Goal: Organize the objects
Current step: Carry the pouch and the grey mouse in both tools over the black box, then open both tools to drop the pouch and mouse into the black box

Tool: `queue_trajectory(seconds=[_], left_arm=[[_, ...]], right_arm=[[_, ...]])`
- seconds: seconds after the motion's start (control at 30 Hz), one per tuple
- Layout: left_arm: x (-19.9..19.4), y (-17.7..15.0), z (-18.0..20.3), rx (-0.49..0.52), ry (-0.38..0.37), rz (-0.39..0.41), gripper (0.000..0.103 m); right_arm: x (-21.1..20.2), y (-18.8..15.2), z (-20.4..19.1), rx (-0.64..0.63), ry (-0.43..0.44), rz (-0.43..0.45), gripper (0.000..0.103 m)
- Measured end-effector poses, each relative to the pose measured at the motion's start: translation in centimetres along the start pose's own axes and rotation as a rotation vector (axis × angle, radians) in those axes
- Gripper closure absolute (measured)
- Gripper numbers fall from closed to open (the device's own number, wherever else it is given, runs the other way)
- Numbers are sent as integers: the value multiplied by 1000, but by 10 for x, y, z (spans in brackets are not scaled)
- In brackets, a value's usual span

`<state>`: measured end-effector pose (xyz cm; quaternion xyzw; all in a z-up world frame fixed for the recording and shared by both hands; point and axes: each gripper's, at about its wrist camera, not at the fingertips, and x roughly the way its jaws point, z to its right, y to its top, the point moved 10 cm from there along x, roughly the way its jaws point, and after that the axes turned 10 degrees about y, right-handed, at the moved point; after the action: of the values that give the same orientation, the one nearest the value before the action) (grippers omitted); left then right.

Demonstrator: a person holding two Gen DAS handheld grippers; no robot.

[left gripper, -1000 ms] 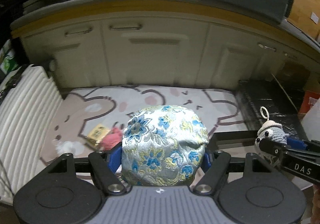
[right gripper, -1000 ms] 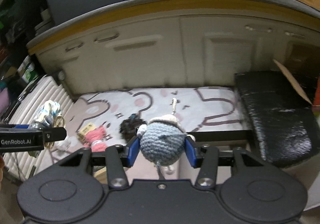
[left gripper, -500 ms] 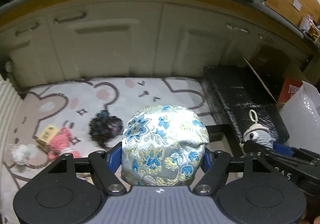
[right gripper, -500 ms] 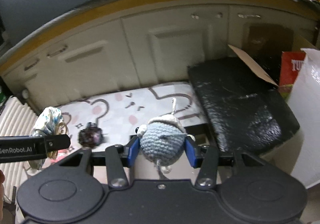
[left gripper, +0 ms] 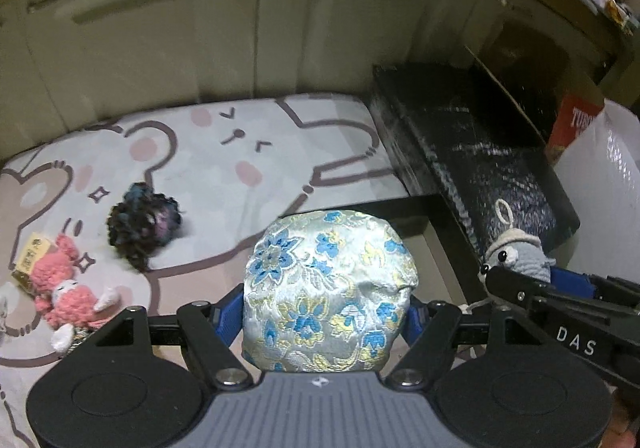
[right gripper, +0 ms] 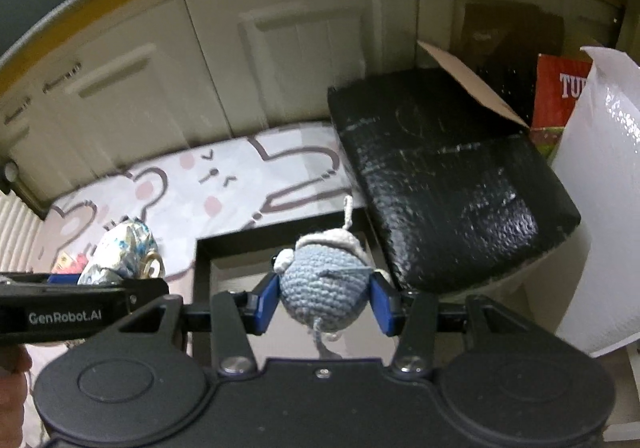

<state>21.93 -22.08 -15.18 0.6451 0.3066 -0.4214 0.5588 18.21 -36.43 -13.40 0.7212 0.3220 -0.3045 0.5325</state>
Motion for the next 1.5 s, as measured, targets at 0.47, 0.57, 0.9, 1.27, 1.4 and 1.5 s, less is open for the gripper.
queue_trajectory(seconds=[0.47, 0.57, 0.9, 1.27, 1.4, 1.5], left_arm=[[30, -10, 30, 125, -26, -13, 29], [35, -11, 33, 142, -27, -16, 29], [46, -17, 31, 174, 0, -32, 9], [44, -23, 17, 146, 23, -77, 8], [43, -23, 14, 146, 39, -75, 8], [42, -24, 14, 149, 42, -77, 8]], right_arm=[[15, -7, 15, 28, -18, -47, 53], [18, -9, 17, 33, -23, -56, 53], [23, -11, 22, 54, -34, -70, 53], [31, -14, 18, 44, -41, -76, 18], [29, -14, 21, 48, -61, -70, 17], [29, -16, 24, 56, -69, -80, 17]])
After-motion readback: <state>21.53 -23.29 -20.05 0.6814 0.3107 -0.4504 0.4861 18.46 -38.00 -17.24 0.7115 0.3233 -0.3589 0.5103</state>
